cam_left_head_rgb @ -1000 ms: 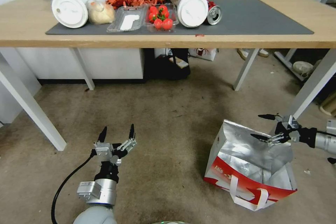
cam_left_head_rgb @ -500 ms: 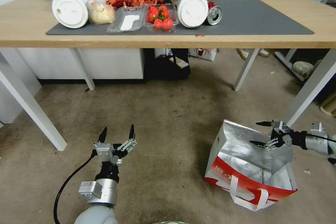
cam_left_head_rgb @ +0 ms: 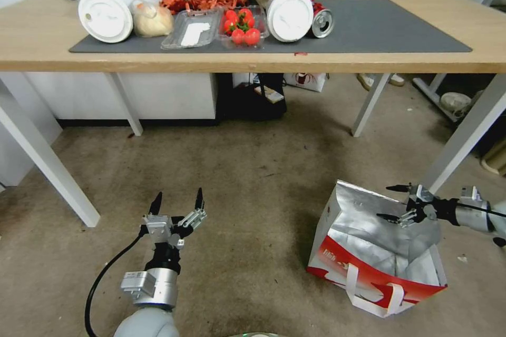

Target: Pick up the food delivery bag from the floor and place it on the table.

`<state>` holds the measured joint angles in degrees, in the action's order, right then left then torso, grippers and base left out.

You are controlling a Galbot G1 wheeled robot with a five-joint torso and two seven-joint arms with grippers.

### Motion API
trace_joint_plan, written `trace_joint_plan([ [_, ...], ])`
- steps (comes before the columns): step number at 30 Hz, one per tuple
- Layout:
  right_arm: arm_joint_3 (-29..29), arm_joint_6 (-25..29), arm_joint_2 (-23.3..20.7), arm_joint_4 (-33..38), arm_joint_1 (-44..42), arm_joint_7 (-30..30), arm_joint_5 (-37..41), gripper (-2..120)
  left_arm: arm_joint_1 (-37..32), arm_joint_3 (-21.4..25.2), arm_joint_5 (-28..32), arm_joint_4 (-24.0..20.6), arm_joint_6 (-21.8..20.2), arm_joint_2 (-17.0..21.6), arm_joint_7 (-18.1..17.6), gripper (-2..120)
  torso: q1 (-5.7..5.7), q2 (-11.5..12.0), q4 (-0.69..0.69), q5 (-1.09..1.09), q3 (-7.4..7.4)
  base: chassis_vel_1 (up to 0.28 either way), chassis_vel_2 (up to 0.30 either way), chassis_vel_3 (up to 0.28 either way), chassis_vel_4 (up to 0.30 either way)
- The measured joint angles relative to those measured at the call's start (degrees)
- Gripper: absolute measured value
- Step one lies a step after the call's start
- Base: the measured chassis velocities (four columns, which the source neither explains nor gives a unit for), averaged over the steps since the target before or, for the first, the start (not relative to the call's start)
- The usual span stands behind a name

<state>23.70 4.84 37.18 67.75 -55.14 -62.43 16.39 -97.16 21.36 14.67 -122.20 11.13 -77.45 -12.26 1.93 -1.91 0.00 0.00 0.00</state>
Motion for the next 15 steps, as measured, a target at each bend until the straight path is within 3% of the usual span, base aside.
trace_joint_plan([
  [15,-4.73,-0.69,1.25,-6.8,5.89,-3.21,-0.83,100,0.32,-0.04,-0.13,0.45,0.01,-0.29,-0.19,100,0.0,-0.01,0.0,0.0,0.0,0.0,0.0,0.0,0.0],
])
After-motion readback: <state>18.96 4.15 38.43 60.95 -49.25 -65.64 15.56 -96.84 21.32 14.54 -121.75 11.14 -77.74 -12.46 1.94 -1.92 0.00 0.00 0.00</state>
